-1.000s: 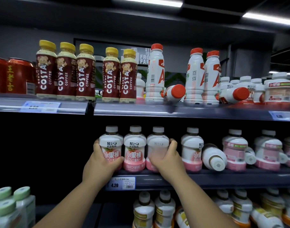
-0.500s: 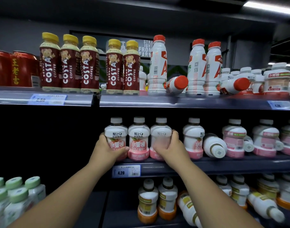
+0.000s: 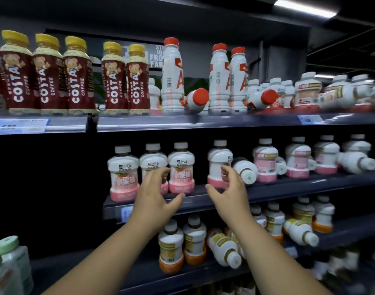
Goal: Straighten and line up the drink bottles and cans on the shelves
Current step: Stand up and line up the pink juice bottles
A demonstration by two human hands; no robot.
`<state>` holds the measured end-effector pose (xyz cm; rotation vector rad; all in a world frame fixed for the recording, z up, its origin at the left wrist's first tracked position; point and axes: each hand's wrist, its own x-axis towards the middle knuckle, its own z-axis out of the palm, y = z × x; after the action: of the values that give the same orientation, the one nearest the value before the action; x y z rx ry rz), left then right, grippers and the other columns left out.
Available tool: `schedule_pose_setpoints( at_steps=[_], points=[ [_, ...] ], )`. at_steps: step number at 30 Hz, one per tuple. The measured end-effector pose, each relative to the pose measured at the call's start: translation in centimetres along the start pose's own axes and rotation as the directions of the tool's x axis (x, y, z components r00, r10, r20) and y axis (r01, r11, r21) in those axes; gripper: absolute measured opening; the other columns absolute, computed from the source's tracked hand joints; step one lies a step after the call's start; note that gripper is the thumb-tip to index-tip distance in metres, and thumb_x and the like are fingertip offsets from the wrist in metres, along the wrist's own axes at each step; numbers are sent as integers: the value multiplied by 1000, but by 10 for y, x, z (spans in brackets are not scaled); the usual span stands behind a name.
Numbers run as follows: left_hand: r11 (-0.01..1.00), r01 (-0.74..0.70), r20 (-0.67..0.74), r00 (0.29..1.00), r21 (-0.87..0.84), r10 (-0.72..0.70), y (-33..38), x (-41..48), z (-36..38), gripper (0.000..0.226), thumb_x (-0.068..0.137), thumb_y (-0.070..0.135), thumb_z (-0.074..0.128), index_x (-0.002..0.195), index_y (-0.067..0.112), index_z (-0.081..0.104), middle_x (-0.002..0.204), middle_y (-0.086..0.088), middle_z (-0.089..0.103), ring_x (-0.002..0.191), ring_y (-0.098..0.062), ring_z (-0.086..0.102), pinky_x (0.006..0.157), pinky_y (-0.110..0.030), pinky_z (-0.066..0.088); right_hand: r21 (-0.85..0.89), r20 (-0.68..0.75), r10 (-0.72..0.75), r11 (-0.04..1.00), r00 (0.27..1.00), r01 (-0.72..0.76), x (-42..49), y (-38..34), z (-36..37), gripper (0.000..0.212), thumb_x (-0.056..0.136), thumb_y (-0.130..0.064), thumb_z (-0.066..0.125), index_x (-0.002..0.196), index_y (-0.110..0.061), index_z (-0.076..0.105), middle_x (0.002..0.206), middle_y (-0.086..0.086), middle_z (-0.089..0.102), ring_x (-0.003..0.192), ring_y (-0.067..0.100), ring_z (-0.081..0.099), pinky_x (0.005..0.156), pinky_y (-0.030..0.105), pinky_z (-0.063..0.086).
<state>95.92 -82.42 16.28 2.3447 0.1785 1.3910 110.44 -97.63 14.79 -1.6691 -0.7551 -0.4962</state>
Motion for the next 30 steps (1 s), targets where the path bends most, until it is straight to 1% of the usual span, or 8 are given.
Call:
schedule_pose_setpoints(
  at_steps=[4, 7, 10, 17, 20, 25, 27, 30],
  points=[
    [997, 29, 90, 996, -69, -23, 23, 4, 40, 64, 76, 34, 80, 130, 32, 45, 119, 13, 46, 108, -6, 50, 94, -26, 44, -35, -53, 14, 999, 999, -16, 5, 26, -32, 55, 85, -26, 75, 134, -22, 50, 123, -9, 47, 116, 15, 50, 99, 39, 48],
    [987, 88, 91, 993, -132, -76, 41, 13, 74, 66, 75, 31, 82, 130, 30, 46, 121, 9, 49, 107, -5, 52, 91, -23, 46, -76, -107, -28, 997, 994, 20, 16, 49, -54, 48, 84, -26, 76, 126, -23, 54, 121, -9, 50, 117, 14, 46, 97, 31, 41],
    [972, 170, 78, 984, -162, -159, 53, 25, 106, 68, 74, 32, 83, 127, 38, 40, 122, 6, 51, 111, -8, 52, 92, -29, 46, -120, -112, -65, 991, 992, 51, 28, 68, -69, 48, 81, -26, 77, 124, -23, 55, 116, -13, 48, 112, 5, 38, 96, 23, 32],
    [920, 335, -29, 937, -203, -347, 66, 45, 156, 74, 71, 29, 84, 122, 45, 33, 116, 9, 55, 107, -10, 57, 88, -29, 49, -71, -35, -118, 991, 992, 115, 55, 102, -76, 54, 79, -30, 79, 127, -22, 54, 119, -9, 51, 114, 11, 42, 98, 33, 41],
    [918, 375, -89, 918, -128, -387, 73, 50, 164, 75, 67, 36, 84, 123, 43, 34, 117, 5, 55, 102, -12, 59, 86, -35, 52, -111, -79, -175, 980, 981, 166, 58, 108, -70, 62, 73, -35, 83, 127, -17, 56, 122, -3, 55, 115, 18, 48, 99, 39, 42],
    [876, 480, -108, 874, 46, -473, 83, 66, 176, 103, 62, 55, 84, 141, 21, 27, 134, -6, 51, 119, -28, 54, 93, -44, 48, -199, -89, -224, 959, 970, 204, 62, 116, -55, 77, 63, -30, 91, 132, -16, 60, 131, 6, 59, 118, 32, 56, 98, 49, 45],
    [855, 508, -95, 861, 106, -500, 83, 71, 179, 103, 64, 57, 82, 141, 18, 25, 133, -9, 54, 118, -32, 55, 91, -47, 50, -187, -91, -255, 954, 963, 235, 65, 119, -55, 72, 64, -27, 90, 130, -16, 62, 129, 6, 59, 116, 32, 56, 98, 48, 45],
    [843, 515, -84, 857, 158, -508, 78, 72, 176, 86, 72, 51, 78, 133, 16, 29, 126, -12, 58, 111, -34, 59, 86, -45, 50, -126, -46, -277, 955, 960, 270, 68, 116, -59, 58, 73, -26, 85, 126, -19, 64, 131, 7, 56, 119, 30, 52, 100, 43, 44]
  ],
)
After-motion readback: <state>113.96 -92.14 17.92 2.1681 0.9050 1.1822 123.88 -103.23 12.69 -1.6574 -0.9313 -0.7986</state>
